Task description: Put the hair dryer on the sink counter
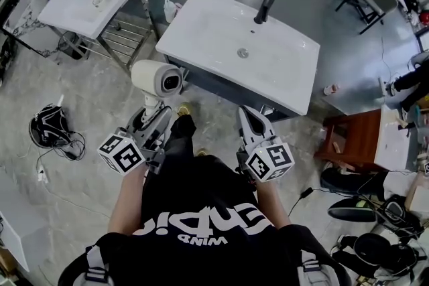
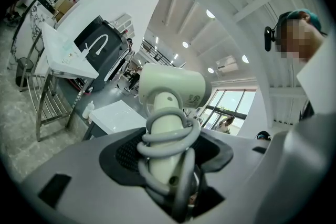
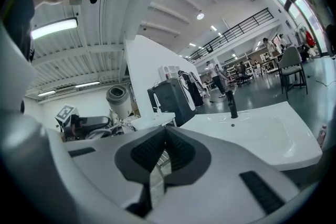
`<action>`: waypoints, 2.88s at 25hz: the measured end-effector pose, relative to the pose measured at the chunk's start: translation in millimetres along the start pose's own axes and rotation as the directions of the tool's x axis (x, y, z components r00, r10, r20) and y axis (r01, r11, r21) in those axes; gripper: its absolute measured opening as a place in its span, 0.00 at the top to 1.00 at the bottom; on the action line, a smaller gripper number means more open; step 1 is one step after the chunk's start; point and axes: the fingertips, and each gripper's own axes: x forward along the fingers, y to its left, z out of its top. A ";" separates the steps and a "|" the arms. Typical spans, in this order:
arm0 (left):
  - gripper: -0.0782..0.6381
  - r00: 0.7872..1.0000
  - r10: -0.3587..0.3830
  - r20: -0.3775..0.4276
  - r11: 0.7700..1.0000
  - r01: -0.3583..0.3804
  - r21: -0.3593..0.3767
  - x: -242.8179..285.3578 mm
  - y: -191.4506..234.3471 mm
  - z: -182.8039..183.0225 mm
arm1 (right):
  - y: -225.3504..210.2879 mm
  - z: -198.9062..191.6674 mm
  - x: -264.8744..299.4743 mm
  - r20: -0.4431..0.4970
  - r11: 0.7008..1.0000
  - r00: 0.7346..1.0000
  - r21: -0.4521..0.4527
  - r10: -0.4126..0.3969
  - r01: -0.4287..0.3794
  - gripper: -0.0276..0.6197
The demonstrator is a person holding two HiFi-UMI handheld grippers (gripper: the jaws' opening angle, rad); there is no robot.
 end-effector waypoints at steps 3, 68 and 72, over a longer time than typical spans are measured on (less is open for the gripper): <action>0.52 1.000 -0.014 -0.003 1.000 0.014 0.002 10.9 5.3 1.8 | -5.4 2.4 5.1 0.001 1.000 1.000 -0.004 -0.007 0.007 0.93; 0.52 0.974 -0.019 -0.225 0.997 0.037 0.072 334.2 154.7 109.4 | -195.6 118.0 230.4 0.024 0.989 0.988 0.004 -0.151 0.151 0.93; 0.52 0.966 0.003 -0.257 0.998 0.015 0.066 346.2 171.0 98.3 | -197.6 119.8 231.2 0.025 0.988 0.988 0.007 -0.152 0.152 0.93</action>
